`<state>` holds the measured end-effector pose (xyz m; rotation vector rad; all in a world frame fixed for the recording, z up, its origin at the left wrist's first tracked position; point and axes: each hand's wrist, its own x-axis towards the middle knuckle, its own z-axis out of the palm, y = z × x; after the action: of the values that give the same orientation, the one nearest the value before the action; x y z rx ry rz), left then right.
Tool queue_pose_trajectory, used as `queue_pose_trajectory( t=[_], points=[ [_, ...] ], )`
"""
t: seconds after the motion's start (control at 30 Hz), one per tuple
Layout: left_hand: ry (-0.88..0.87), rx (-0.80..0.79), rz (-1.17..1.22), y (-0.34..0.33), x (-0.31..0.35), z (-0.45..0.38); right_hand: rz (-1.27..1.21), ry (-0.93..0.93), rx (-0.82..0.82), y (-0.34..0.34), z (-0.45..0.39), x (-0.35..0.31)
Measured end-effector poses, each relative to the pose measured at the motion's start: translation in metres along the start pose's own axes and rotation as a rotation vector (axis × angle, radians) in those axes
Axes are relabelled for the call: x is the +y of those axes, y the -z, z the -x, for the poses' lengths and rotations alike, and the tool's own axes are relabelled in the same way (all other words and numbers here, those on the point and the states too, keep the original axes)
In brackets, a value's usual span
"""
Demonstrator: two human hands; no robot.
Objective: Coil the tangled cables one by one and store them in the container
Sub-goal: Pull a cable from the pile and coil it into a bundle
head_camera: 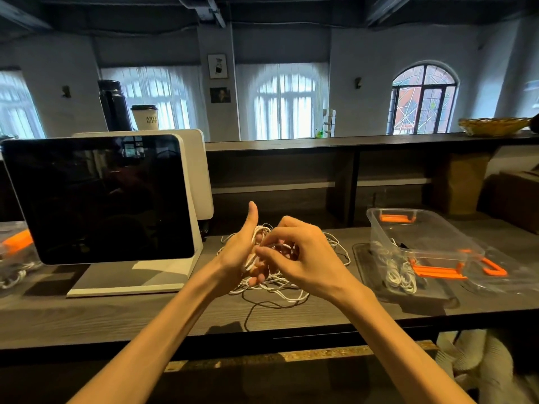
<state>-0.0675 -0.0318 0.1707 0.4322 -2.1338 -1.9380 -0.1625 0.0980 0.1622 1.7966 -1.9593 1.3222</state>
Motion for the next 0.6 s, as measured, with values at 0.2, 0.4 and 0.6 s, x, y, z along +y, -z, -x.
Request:
queue_pose_trajectory(
  t=[0.2, 0.4, 0.6],
  points=[
    [0.068, -0.239, 0.069, 0.004, -0.001, 0.004, -0.060, -0.118, 0.152, 0.002, -0.005, 0.001],
    [0.063, -0.424, -0.017, 0.010, -0.004, 0.015, -0.133, -0.243, 0.010, 0.011, -0.007, 0.005],
    [-0.052, -0.190, 0.304, 0.004, -0.006, 0.009, -0.570, -0.400, 0.011, 0.005, 0.002, 0.007]
  ],
)
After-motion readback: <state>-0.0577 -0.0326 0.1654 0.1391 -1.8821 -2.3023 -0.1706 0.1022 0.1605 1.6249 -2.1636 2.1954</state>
